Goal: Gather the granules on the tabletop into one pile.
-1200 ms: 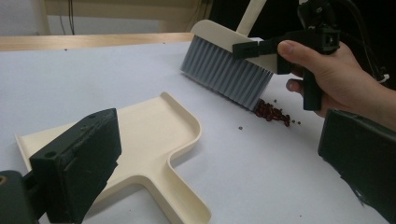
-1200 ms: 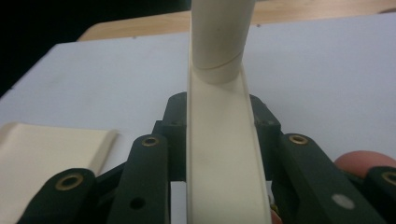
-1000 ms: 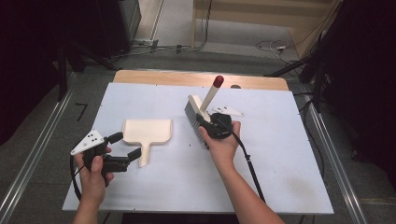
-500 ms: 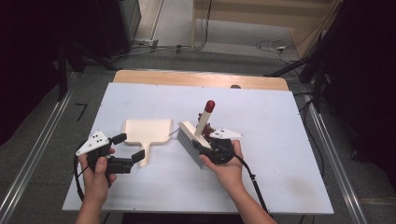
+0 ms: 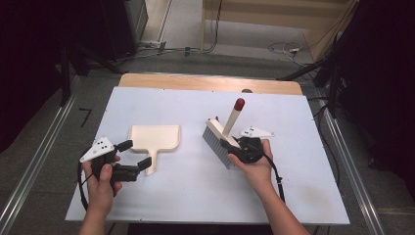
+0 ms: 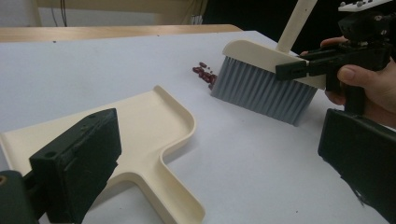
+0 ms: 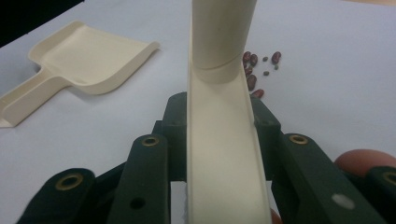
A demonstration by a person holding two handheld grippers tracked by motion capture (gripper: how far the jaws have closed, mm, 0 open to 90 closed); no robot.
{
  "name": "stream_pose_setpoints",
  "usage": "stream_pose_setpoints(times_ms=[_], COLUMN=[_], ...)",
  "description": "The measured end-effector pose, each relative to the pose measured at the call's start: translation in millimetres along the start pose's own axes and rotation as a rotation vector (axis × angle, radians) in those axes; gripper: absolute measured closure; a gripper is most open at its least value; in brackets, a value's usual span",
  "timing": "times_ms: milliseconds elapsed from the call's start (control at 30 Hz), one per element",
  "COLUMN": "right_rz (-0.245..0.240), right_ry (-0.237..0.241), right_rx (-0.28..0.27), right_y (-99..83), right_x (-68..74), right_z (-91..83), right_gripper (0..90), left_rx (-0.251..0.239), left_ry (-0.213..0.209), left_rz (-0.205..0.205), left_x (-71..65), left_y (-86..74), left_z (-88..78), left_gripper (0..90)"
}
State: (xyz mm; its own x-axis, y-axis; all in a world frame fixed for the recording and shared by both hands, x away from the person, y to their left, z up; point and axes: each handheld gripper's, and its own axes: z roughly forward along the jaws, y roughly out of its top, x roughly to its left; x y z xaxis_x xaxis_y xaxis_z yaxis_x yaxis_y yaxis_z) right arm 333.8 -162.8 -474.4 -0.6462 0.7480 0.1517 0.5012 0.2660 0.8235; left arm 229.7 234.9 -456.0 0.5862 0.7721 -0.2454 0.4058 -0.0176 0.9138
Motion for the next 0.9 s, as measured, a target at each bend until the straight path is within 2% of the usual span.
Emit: stream_pose_setpoints(times_ms=[100, 233, 300, 367, 433, 467, 600, 667, 767, 900], right_rz=[-0.007, -0.046, -0.087, -0.142, -0.238, -0.262, -0.292, -0.315, -0.347, -0.389], right_ry=[0.016, 0.091, 0.104, 0.096, 0.101, 0.098, 0.112, 0.075, 0.064, 0.055], right_rx=[0.007, -0.022, -0.041, -0.035, -0.041, -0.027, 0.019, 0.019, 0.023, 0.014], right_y=[3.8, 21.7, 37.9, 57.0, 72.0, 78.7, 92.4, 95.8, 99.9, 101.7], right_x=[-0.6, -4.1, -10.5, -21.0, -36.6, -44.0, -71.4, -80.5, -91.3, -97.0], right_z=[-3.7, -15.1, -19.3, -18.4, -9.9, -4.0, 25.0, 37.9, 55.5, 77.0], right_gripper=[65.2, 65.2, 65.2, 65.2, 65.3, 65.2, 65.3, 65.2, 65.3, 65.3], left_rx=[-0.005, -0.005, -0.004, -0.005, -0.008, -0.007, -0.002, 0.001, 0.007, 0.014], left_ry=[0.001, 0.004, 0.005, 0.005, 0.004, 0.001, 0.004, 0.002, 0.003, 0.003], left_rz=[-0.001, -0.001, -0.007, -0.009, -0.013, -0.014, -0.021, -0.024, -0.024, -0.026], left_x=[-1.0, 0.2, 1.0, 2.1, 3.0, 3.7, 6.0, 6.5, 7.2, 8.5], left_y=[0.6, 0.6, 0.2, 0.1, 0.1, 0.1, -1.0, -1.7, -2.6, -3.3], left_z=[-0.8, -1.8, -1.6, -1.7, -1.8, -1.9, -1.3, -0.8, 0.5, 2.2], left_gripper=[0.0, 0.0, 0.0, 0.0, 0.0, 0.0, 0.0, 0.0, 0.0, 0.0])
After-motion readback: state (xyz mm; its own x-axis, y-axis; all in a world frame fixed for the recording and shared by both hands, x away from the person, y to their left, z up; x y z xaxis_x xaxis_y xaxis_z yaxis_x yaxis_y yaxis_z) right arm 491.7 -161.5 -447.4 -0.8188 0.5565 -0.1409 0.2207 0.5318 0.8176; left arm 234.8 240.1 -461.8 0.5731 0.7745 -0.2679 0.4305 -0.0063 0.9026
